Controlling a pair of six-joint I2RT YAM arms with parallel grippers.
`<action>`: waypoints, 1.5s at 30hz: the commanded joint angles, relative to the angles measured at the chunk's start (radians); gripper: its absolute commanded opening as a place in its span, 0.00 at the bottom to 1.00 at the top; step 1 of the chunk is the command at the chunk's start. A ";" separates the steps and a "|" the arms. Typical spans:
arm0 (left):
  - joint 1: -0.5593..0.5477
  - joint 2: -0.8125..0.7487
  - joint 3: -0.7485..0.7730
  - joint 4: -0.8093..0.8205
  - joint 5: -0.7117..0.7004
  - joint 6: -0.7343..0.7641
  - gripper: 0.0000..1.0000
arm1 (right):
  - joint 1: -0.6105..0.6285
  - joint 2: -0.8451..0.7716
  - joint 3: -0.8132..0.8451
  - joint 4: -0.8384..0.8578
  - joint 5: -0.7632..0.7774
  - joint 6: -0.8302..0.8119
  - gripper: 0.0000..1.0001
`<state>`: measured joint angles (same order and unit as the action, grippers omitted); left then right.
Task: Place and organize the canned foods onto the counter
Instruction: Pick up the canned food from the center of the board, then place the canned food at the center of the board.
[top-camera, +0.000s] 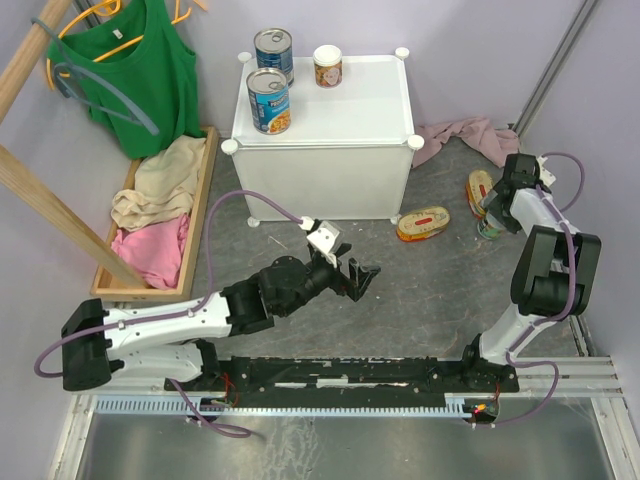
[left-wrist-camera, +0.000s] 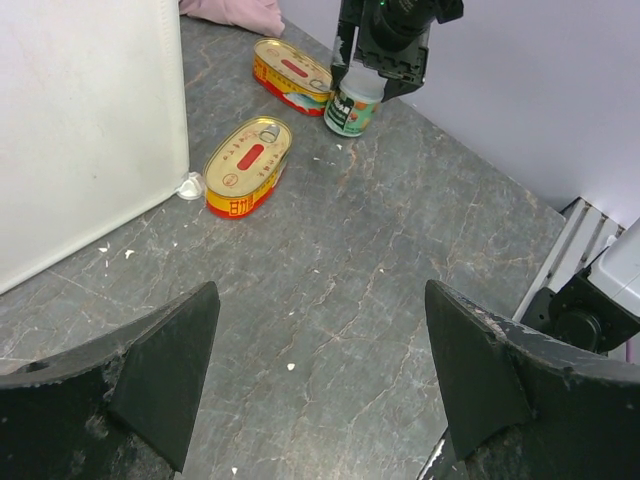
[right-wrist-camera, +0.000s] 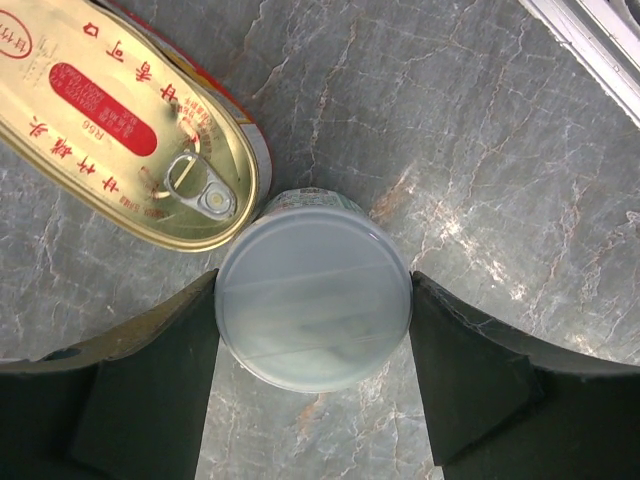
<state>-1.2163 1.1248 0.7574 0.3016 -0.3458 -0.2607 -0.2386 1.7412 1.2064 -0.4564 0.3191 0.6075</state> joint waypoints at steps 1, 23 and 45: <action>-0.012 -0.043 0.034 -0.015 -0.044 -0.023 0.89 | 0.003 -0.106 -0.014 0.050 -0.023 0.024 0.02; -0.014 -0.201 0.047 -0.190 -0.254 -0.036 0.89 | 0.418 -0.438 -0.193 0.028 0.052 -0.001 0.01; -0.015 -0.358 0.001 -0.326 -0.404 -0.078 0.89 | 1.129 -0.016 0.112 0.055 0.276 0.039 0.01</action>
<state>-1.2263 0.8139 0.7616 -0.0143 -0.6930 -0.2829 0.8379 1.6783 1.1908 -0.4641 0.5186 0.6357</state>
